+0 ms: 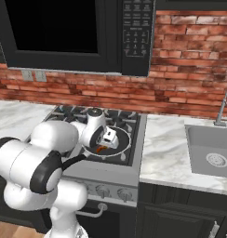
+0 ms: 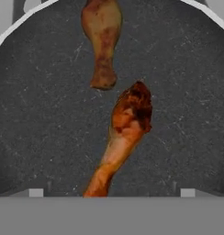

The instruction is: Take the chicken drumsticks from the pan and place one on each plate on the dining counter.

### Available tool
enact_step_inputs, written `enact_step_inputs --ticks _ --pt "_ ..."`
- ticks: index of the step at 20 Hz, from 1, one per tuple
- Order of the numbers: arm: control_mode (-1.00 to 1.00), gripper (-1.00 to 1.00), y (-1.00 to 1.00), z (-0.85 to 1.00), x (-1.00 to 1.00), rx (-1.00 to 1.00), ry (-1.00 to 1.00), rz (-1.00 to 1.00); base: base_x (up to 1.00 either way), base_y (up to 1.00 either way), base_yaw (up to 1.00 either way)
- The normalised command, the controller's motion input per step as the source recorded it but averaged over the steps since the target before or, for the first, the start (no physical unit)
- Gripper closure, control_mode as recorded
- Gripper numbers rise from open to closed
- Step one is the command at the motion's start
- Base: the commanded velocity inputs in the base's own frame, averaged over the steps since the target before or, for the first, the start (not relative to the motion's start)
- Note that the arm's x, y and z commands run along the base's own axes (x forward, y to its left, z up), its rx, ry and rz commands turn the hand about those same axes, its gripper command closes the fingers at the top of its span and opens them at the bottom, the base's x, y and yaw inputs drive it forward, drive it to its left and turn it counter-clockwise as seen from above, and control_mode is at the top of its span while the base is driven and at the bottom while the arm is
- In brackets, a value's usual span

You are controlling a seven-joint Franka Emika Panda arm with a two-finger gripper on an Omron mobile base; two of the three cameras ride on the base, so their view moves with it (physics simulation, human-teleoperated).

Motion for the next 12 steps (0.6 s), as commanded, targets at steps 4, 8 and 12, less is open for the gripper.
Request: enact_step_inputs --ticks 4,8,12 --pt "-1.0 -1.0 -0.13 -0.2 0.47 0.0 0.0 0.0 0.0 0.0 0.0" --pt "-1.0 -1.0 -0.21 -0.16 0.39 0.0 0.0 0.0 0.0 0.0 0.0" --pt "-1.0 -1.0 -0.13 -0.3 0.21 -0.02 0.0 -0.01 0.0 0.0 0.0"
